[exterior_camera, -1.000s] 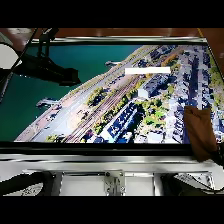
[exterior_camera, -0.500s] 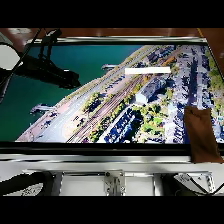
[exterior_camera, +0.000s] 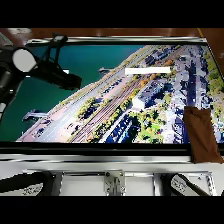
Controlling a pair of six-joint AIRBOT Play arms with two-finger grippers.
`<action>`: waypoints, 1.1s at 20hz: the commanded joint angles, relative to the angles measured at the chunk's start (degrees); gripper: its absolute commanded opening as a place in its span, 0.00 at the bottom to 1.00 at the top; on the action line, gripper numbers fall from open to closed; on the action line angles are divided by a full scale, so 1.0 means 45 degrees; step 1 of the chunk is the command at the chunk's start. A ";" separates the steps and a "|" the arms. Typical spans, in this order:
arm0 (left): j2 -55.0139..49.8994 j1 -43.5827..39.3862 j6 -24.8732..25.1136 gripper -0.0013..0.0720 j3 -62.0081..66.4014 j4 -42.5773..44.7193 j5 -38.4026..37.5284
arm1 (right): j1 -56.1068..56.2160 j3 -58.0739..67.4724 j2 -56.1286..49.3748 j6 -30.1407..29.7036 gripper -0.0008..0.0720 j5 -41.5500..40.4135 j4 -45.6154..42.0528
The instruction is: Fold the shirts.
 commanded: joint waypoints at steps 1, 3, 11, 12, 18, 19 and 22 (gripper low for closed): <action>-0.1171 -0.0223 -0.0831 0.60 0.0000 0.2084 -0.2759 | 0.3580 0.0233 -0.1409 0.0860 0.94 0.0709 -0.0413; -0.1647 -0.0257 -0.0753 0.83 0.0000 0.1933 -0.2963 | 0.4459 0.0233 -0.2210 0.0874 0.94 0.1171 -0.0432; -0.1982 -0.0248 -0.0699 0.83 0.0000 0.1933 -0.0544 | 0.5620 0.0233 -0.2943 0.0879 0.94 0.1205 -0.0325; -0.2079 -0.0248 -0.0695 0.83 0.0000 0.1933 -0.0554 | 0.5620 0.0233 -0.2948 0.0879 0.94 0.1205 -0.0330; -0.2370 -0.0238 -0.0107 0.83 0.0000 0.1953 -0.0685 | 0.5620 0.0233 -0.2948 0.0879 0.94 0.1205 -0.0330; -0.2370 -0.0238 -0.0107 0.83 0.0000 0.1948 -0.0685 | 0.5620 0.0233 -0.2948 0.0879 0.94 0.1205 -0.0330; -0.2370 -0.0238 0.0180 0.83 0.0000 0.1987 -0.0680 | 0.5620 0.0233 -0.2948 0.0879 0.94 0.1205 -0.0330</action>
